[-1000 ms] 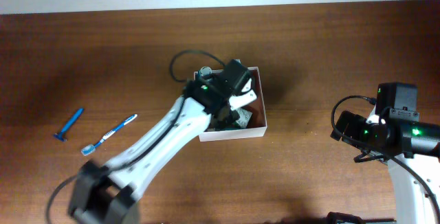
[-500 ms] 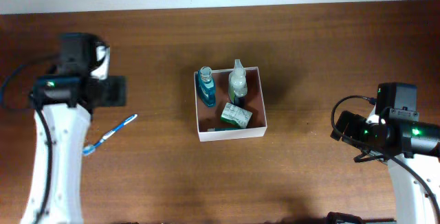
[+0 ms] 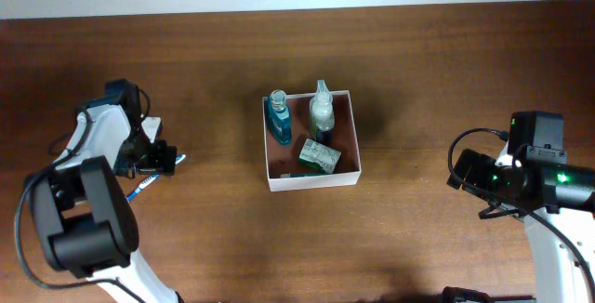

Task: Pack container
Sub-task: 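Withdraw the left gripper back toward the toothbrush and razor, then grasp the blue-and-white Colgate toothbrush handle with the left gripper, then carry the toothbrush into the box and open the left gripper, then move the left gripper back left over the blue razor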

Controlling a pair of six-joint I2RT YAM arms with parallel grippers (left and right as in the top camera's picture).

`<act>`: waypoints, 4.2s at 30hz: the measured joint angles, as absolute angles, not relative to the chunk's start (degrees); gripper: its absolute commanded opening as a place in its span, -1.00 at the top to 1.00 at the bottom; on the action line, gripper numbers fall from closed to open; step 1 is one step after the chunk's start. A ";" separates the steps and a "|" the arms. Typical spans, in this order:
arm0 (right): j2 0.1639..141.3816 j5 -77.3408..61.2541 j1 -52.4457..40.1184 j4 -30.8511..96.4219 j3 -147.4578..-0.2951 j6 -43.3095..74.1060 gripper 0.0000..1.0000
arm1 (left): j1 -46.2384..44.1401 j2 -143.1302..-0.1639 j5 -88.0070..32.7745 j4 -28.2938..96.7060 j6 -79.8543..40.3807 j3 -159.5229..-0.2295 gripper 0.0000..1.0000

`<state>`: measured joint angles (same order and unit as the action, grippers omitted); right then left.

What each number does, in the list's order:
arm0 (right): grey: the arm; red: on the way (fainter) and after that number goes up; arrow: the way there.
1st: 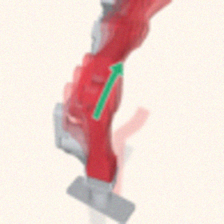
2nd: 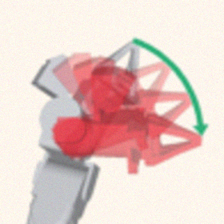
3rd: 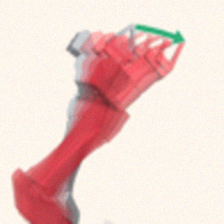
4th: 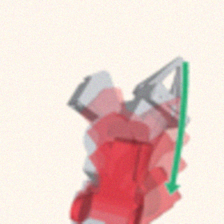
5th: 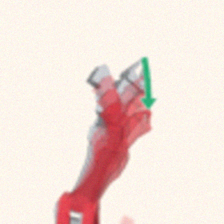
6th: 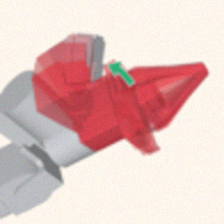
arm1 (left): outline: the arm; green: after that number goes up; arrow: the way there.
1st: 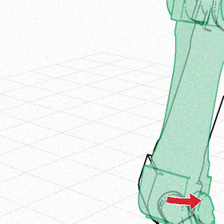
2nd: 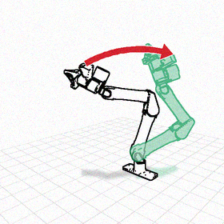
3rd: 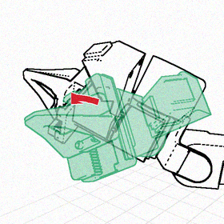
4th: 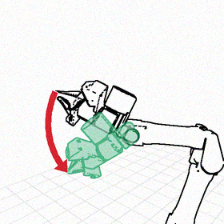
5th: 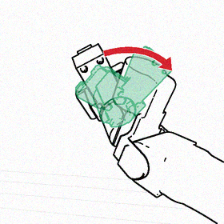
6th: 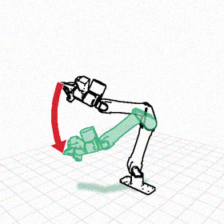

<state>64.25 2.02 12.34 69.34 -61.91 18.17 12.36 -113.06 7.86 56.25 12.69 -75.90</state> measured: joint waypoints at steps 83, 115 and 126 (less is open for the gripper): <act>64.36 2.02 12.34 68.99 -61.91 18.00 -0.97 | -40.34 -101.75 2.87 40.88 36.12 -77.91 0.18; 64.36 2.02 12.34 69.14 -61.91 17.96 -0.97 | 27.68 -90.85 -0.56 47.94 17.72 -79.68 -0.89; 64.47 2.04 12.34 68.71 -61.91 17.76 -0.97 | 32.75 -112.38 -7.77 46.22 17.76 -79.66 -0.96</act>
<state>64.47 2.04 12.34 68.71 -61.91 17.76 32.75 -112.38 -7.77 46.22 17.76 -79.66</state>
